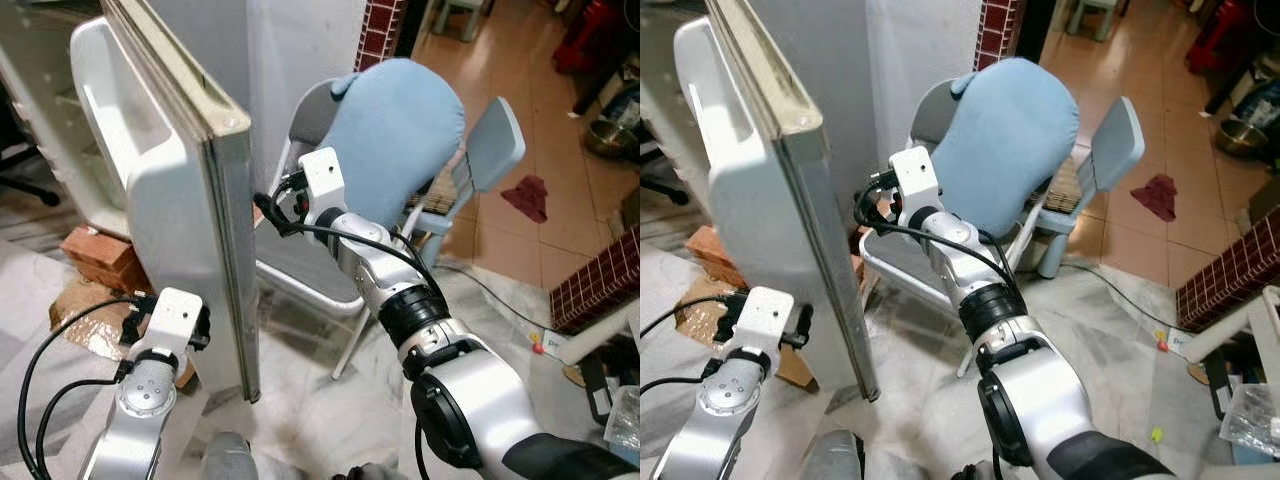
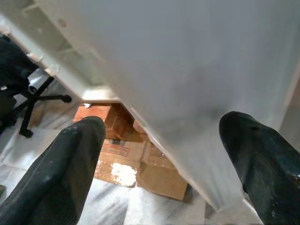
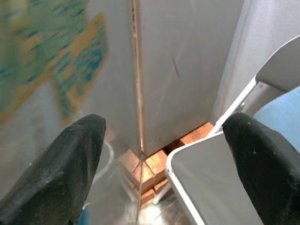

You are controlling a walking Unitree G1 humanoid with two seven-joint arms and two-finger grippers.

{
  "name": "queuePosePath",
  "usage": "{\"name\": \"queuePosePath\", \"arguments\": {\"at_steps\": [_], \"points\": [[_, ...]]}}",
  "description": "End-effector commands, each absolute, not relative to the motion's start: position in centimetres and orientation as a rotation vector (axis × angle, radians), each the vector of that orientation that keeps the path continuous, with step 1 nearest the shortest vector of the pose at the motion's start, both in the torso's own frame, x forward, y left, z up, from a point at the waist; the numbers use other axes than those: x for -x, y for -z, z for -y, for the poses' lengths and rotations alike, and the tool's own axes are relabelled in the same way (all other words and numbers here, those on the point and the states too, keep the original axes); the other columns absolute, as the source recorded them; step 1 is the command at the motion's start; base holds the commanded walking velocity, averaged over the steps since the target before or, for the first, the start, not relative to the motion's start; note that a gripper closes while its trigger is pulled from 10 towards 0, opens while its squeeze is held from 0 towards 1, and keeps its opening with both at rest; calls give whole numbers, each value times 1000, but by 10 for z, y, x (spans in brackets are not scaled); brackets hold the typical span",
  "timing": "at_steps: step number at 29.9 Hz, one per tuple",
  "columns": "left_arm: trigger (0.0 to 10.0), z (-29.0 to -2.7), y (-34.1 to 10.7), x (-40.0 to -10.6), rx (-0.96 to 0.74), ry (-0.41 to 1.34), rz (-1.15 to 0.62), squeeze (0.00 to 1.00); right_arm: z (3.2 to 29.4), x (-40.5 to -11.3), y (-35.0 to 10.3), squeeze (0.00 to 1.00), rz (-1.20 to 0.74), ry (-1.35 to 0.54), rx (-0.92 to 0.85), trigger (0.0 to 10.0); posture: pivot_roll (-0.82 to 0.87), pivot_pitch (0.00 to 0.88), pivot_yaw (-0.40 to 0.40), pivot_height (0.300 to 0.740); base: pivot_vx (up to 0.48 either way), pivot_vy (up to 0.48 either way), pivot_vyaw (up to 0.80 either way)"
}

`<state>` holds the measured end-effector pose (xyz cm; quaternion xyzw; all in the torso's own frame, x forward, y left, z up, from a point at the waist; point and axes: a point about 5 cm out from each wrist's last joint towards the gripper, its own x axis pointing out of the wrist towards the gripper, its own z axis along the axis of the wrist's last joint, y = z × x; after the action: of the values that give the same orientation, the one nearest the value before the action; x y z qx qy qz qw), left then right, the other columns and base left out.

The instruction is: Restocking fridge

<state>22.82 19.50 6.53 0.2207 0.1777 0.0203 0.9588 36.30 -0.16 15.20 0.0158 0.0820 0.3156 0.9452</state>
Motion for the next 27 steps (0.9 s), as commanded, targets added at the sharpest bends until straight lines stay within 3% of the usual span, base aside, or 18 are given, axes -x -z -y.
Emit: {"name": "queuePosePath", "arguments": {"at_steps": [1,17,22,27], "points": [[10000,-197,-69,-228,-465,-48,-343,0,-31,-355,-166,0,-136,-721,-70,10000,204,0,-101,740,0,0,0],[10000,-201,-80,-244,-428,-139,-265,0,-17,-356,-150,0,-167,-646,-62,10000,187,0,-102,740,0,0,0],[10000,-208,-71,-246,-192,-240,-362,0,-13,-355,-143,0,-180,-599,-43,10000,178,0,-106,740,0,0,0],[10000,-209,-67,-246,-152,-255,-393,0,-12,-356,-143,0,-178,-573,-45,10000,173,0,-111,740,0,0,0]]}}
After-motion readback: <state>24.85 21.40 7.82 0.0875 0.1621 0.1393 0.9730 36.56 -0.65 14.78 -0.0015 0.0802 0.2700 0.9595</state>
